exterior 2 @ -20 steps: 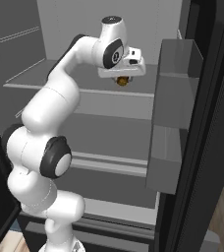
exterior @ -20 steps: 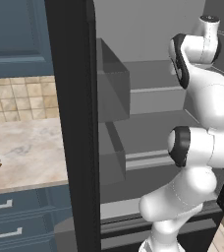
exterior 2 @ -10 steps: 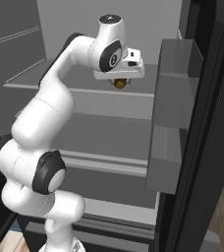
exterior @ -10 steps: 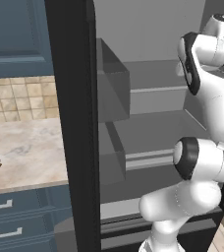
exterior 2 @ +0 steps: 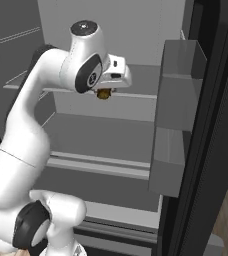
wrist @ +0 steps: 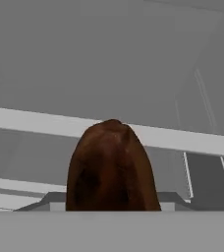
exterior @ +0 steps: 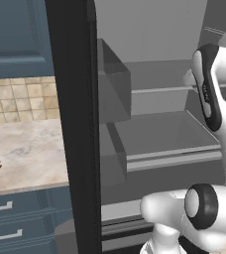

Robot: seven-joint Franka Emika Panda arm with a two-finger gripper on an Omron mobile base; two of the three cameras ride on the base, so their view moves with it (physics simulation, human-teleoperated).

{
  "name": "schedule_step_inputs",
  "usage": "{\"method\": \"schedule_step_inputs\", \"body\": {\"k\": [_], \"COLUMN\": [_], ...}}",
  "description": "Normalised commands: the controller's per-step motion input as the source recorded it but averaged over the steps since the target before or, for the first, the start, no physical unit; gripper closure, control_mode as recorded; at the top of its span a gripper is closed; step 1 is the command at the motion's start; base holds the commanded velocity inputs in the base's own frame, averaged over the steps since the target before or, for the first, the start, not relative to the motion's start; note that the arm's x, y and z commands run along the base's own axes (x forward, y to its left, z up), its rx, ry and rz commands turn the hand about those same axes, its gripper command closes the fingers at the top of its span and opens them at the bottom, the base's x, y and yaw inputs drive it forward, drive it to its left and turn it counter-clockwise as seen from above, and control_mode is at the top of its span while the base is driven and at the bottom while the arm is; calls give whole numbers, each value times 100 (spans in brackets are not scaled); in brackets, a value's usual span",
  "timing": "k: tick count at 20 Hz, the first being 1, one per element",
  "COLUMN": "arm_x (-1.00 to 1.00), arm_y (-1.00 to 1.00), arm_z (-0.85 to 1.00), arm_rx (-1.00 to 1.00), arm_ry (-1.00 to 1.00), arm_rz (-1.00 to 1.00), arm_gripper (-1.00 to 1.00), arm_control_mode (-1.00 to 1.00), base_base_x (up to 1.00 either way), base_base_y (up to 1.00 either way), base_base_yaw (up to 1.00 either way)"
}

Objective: Open the fridge, remove the kiwi, sweet potato, and chicken drumstick, and place them on any counter.

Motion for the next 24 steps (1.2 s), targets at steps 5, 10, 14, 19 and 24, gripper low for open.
{"method": "schedule_step_inputs", "body": {"k": [5,10,14,19,24], "arm_x": [-99,-100,-100,-100,-92], "arm_y": [56,54,50,35,24], "arm_z": [21,23,24,28,18], "arm_rx": [0,-1,0,0,0], "arm_ry": [-12,-9,-7,-5,-1], "arm_rz": [10,12,12,11,11], "arm_gripper": [100,100,100,100,100], "arm_control_mode": [-100,-100,-100,-100,-100], "base_base_x": [0,0,0,0,0], "base_base_y": [0,0,0,0,0], "base_base_yaw": [0,0,0,0,0]}}
